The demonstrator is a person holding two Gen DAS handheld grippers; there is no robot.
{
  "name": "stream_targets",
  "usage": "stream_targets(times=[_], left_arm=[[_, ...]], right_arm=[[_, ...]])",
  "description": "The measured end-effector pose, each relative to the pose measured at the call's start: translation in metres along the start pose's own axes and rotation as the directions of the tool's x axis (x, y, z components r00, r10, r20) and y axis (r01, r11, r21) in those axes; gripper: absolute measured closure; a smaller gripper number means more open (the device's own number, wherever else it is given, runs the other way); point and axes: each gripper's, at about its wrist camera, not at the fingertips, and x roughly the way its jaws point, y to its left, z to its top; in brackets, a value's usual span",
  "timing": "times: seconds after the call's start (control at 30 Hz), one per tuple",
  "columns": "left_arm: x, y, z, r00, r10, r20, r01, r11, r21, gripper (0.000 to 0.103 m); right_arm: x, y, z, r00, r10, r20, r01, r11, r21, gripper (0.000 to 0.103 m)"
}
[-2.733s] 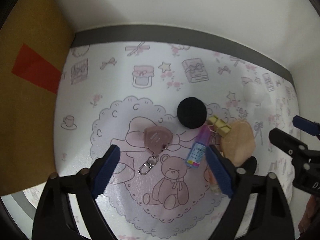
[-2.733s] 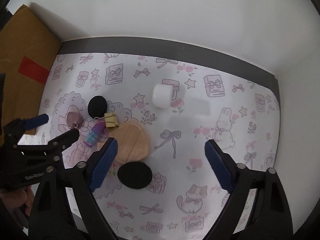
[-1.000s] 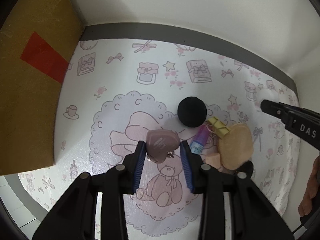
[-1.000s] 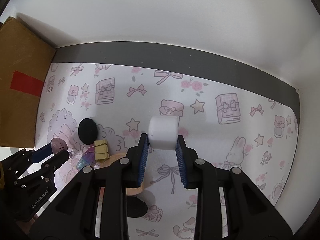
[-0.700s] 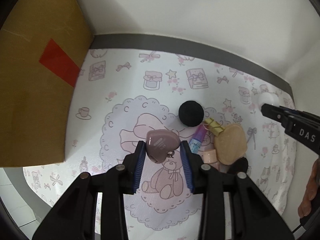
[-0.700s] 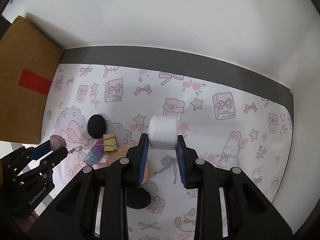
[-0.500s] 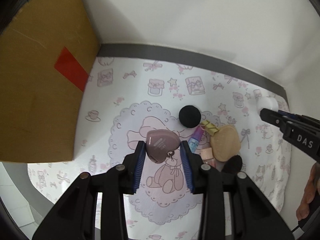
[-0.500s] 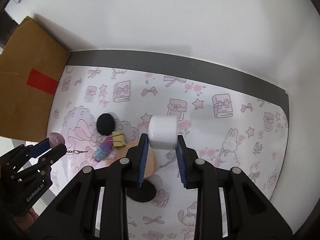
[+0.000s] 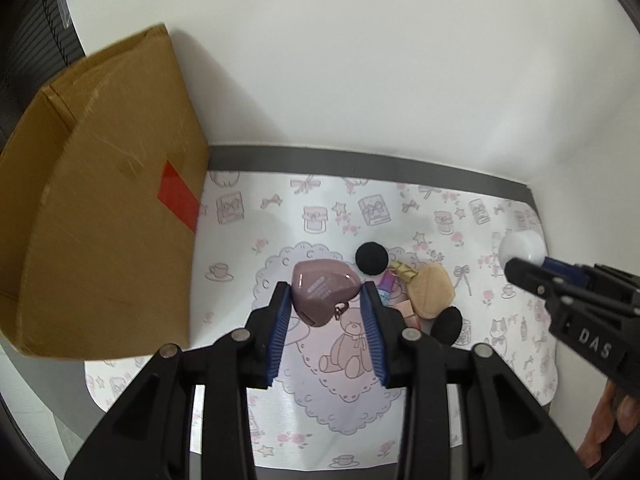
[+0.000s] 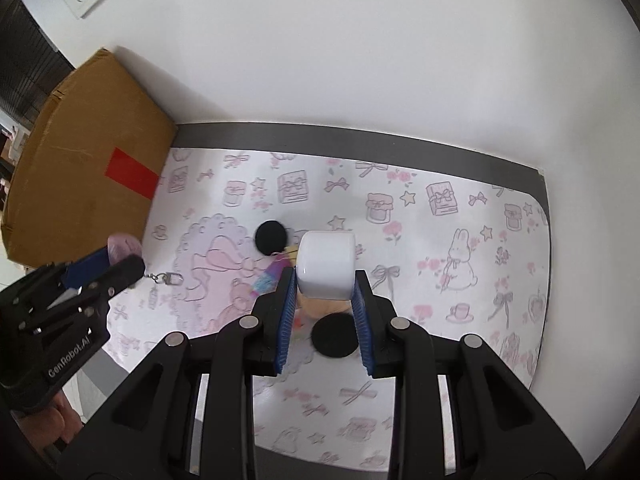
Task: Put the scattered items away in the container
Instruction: 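Lift the keychain and white cylinder off the mat with both grippers, then carry the keychain and white cylinder over the cardboard box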
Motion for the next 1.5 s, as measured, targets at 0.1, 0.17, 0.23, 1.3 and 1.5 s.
stream_targets(times=[0.1, 0.17, 0.23, 1.3, 1.5], left_arm=[[-0.01, 0.006, 0.0, 0.999, -0.022, 0.029, 0.021, 1.0, 0.006, 0.068], [-0.017, 0.008, 0.0, 0.999, -0.035, 0.041, 0.035, 0.999, 0.011, 0.068], [-0.026, 0.01, 0.0, 0.997, -0.047, 0.057, 0.046, 0.999, 0.021, 0.068], [-0.115, 0.073, 0.031, 0.978, -0.086, 0.19, 0.085, 0.996, 0.014, 0.068], [-0.123, 0.089, 0.03, 0.977, -0.071, 0.202, 0.074, 0.997, -0.009, 0.068]], right_arm=[[-0.015, 0.015, -0.006, 1.0, -0.004, 0.019, 0.004, 1.0, 0.007, 0.074], [-0.023, 0.022, -0.009, 1.0, -0.01, 0.029, 0.01, 1.0, 0.009, 0.074], [-0.031, 0.03, -0.011, 0.999, -0.018, 0.038, 0.018, 1.0, 0.008, 0.074], [-0.102, 0.136, 0.031, 0.985, -0.07, 0.159, 0.084, 0.993, -0.084, 0.074], [-0.104, 0.154, 0.035, 0.985, -0.054, 0.162, 0.073, 0.991, -0.114, 0.074]])
